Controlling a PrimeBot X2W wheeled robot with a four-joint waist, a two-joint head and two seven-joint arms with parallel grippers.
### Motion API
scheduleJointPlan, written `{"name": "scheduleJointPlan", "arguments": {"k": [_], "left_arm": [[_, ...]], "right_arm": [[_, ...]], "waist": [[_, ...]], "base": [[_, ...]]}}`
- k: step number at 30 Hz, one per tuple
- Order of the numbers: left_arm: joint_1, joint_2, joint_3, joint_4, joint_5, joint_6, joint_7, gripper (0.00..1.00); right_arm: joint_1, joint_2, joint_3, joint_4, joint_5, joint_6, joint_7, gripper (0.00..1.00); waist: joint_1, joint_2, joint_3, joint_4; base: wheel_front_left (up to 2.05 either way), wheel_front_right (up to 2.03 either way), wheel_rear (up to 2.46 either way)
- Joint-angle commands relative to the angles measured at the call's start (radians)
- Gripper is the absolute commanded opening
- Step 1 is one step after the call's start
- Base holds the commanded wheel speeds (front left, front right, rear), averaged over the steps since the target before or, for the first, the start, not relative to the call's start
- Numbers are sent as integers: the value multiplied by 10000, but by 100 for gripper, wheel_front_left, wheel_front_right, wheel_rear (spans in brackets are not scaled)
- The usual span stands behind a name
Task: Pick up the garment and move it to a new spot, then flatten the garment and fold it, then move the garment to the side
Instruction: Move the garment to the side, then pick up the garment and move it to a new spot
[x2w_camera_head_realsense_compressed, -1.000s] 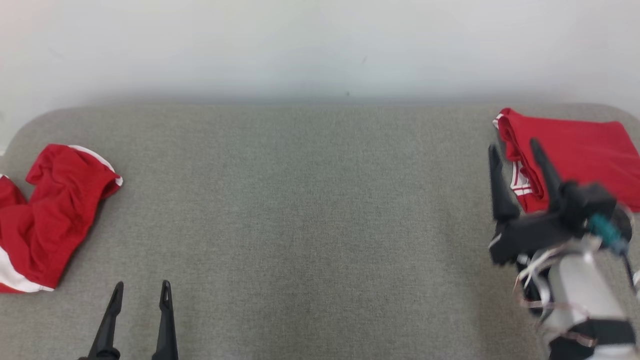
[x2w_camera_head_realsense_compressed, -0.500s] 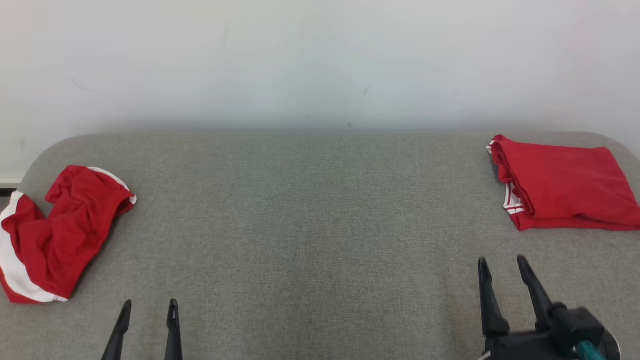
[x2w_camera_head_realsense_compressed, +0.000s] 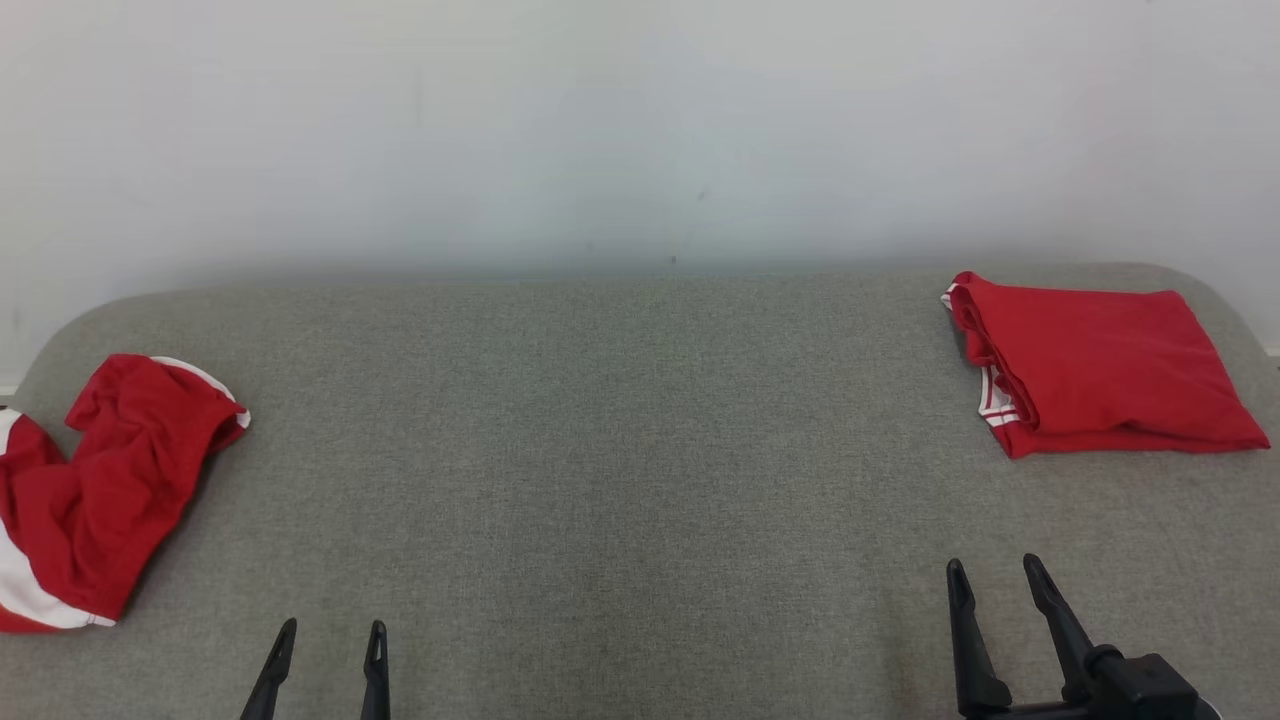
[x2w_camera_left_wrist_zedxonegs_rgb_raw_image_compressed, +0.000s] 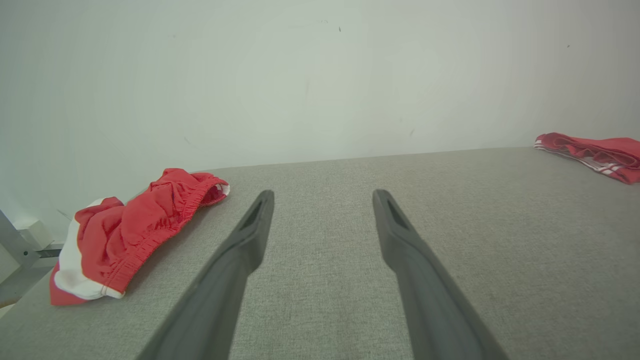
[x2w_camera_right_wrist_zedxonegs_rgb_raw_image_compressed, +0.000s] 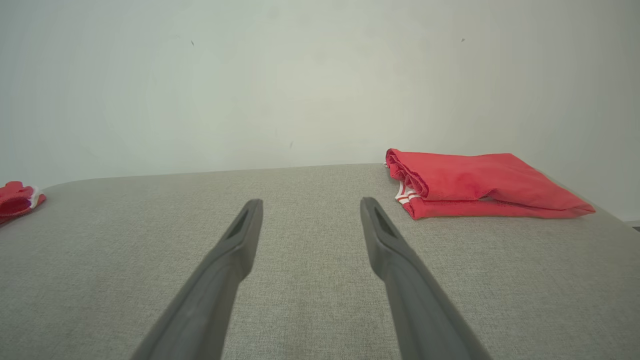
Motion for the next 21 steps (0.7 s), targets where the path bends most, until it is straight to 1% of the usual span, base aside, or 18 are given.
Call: {"name": "scheduleJointPlan", "arguments": {"k": [1,21], "left_arm": [[27,47,-28,24,142,10,-31,100],[108,39,46,19,32,63,-31,100]], "right_arm": [[155,29,36,46,35,5,-39,100],[83,29,160,231,171,5,-39,100]], "waist": [[0,0,-15,22],[0,0,-8,106]], "base": [[0,0,0],[0,0,0]]}}
